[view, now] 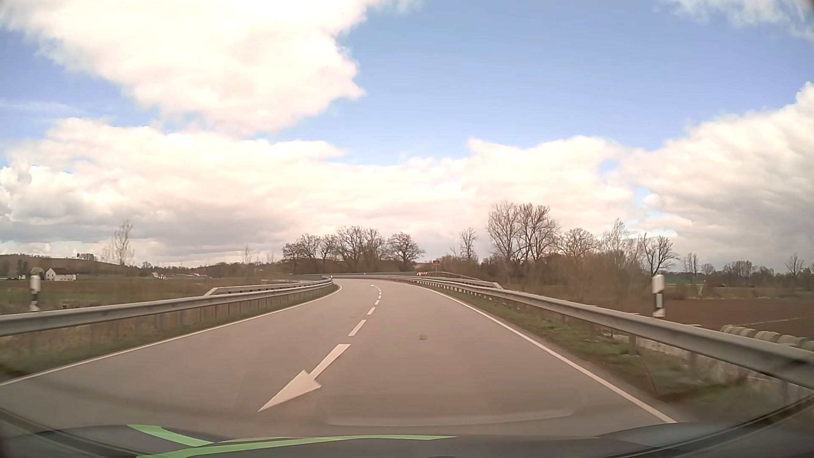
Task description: Follow the waypoints while adhering to traffic rules and regulations
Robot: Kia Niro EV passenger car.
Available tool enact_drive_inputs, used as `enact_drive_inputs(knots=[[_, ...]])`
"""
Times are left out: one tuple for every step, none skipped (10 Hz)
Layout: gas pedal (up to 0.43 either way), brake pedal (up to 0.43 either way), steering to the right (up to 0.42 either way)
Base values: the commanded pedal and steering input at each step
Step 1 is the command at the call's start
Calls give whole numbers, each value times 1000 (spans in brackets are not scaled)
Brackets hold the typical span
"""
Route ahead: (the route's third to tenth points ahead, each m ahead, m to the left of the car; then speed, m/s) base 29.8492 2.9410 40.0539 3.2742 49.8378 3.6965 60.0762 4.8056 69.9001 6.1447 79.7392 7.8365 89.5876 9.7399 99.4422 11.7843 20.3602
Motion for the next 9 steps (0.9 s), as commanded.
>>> enact_drive_inputs(knots=[[157, 0, 0], [157, 0, 0], [157, 0, -1], [157, 0, -1], [157, 0, -2], [157, 0, -3], [157, 0, -4], [157, 0, -5], [157, 0, -6]])
